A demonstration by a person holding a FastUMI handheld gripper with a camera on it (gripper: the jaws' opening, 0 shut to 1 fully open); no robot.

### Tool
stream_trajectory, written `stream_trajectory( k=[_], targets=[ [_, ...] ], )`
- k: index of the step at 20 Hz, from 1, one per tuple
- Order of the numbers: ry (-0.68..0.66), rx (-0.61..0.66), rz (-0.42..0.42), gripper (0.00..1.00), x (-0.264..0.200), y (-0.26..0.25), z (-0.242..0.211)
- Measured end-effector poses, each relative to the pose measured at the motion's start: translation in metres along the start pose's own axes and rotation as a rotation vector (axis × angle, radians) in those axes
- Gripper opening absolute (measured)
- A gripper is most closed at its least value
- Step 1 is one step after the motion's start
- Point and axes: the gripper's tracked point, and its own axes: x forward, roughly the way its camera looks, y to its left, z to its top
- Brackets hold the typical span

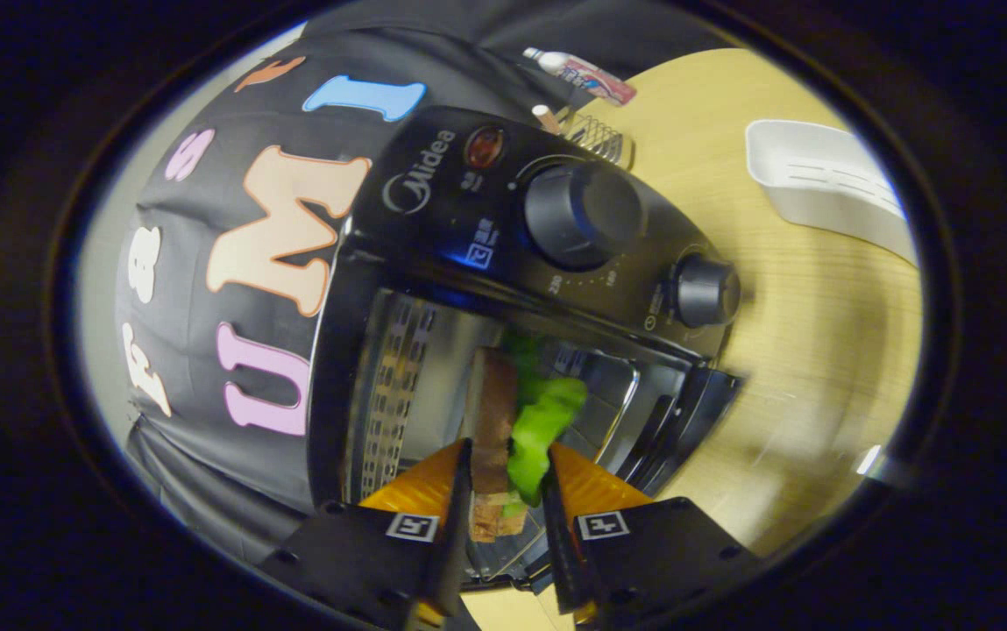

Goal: Open the toaster oven, put the food inside, and close the toaster oven door.

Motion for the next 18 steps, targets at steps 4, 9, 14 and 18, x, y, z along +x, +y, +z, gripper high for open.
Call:
stream_trajectory(
  k=[4,9,14,18],
  targets=[
    [-0.006,0.013,-0.041,0.65,-0.004,-0.002,0.002],
    [-0.015,0.11,-0.127,0.7,-0.009,-0.01,0.0],
    [-0.069,0.185,-0.318,0.87,-0.03,-0.041,-0.003],
    [-0.082,0.192,-0.265,0.99,-0.031,-0.029,-0.005]
  ],
)
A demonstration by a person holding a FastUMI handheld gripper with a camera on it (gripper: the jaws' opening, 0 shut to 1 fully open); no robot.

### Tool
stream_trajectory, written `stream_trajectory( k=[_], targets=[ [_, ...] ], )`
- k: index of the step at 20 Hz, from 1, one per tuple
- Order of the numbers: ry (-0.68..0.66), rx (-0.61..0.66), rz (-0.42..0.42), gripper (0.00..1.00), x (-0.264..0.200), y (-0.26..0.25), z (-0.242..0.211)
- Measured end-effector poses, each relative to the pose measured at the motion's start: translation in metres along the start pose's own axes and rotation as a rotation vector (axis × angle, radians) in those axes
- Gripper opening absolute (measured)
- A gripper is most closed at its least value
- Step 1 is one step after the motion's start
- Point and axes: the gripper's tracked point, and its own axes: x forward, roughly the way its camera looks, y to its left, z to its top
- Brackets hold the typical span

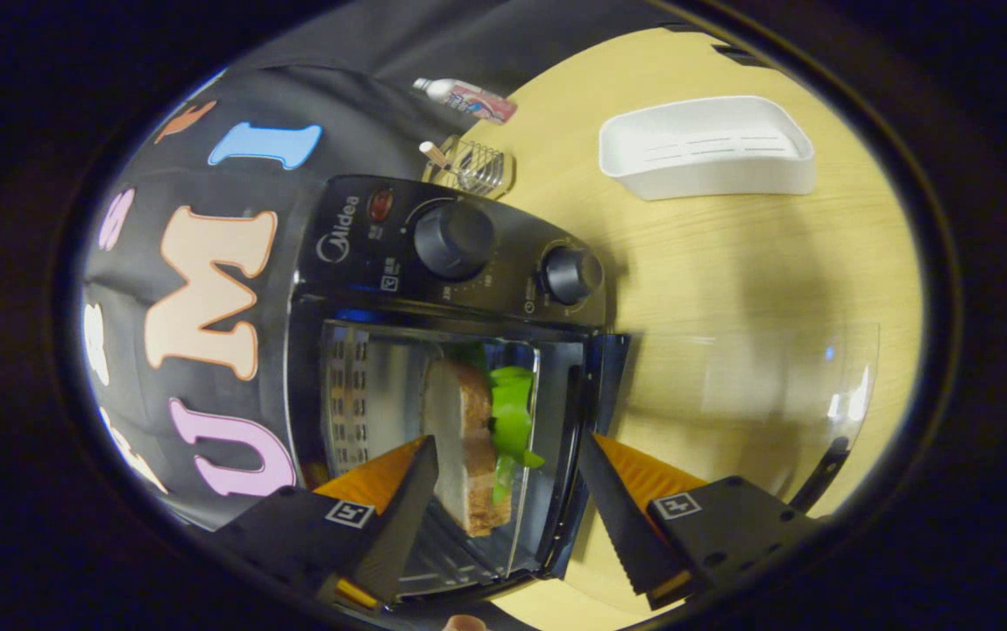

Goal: Open the toaster oven, put the food inside, and close the toaster oven door.

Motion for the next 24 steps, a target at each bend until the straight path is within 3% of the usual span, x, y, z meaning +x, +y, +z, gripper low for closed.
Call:
stream_trajectory(
  k=[6,12,16,19,24],
  targets=[
    [-0.067,-0.259,0.127,0.99,-0.041,0.018,0.012],
    [-0.199,-0.778,0.297,0.99,-0.118,0.08,0.019],
    [-0.324,-1.046,0.386,0.99,-0.17,0.139,0.023],
    [-0.4,-1.162,0.494,0.99,-0.208,0.188,0.013],
    [-0.506,-1.287,0.591,0.99,-0.257,0.222,0.005]
  ],
)
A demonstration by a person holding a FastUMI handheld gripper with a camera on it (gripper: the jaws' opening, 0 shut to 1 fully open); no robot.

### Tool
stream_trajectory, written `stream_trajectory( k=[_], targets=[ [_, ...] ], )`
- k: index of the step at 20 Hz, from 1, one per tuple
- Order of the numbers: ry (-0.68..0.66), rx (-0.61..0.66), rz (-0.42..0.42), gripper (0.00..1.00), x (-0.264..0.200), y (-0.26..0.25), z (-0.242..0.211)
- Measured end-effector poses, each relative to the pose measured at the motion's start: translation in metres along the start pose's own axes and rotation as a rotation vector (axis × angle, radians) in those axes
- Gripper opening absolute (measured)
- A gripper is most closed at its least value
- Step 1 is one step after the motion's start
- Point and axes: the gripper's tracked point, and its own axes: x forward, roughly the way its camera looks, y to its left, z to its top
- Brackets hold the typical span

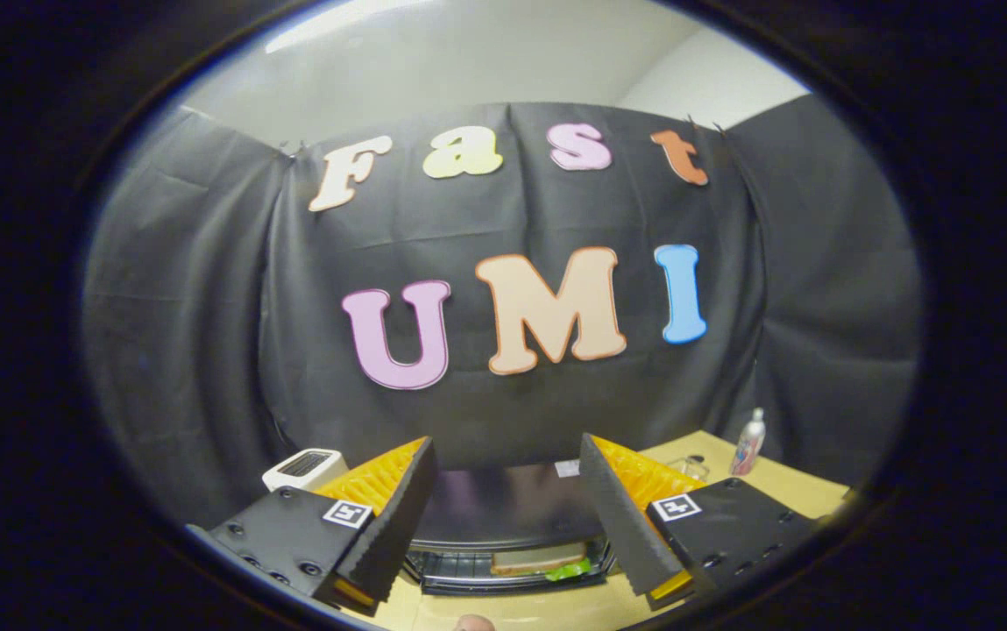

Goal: Open the toaster oven, put the food inside, and close the toaster oven door.

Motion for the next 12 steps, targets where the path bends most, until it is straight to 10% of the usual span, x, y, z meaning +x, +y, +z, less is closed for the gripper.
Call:
stream_trajectory(
  k=[6,12],
  targets=[
    [-0.058,-0.039,0.043,0.99,-0.02,0.023,0.022],
    [0.143,-0.11,0.054,0.99,-0.062,0.022,-0.08]
  ],
)
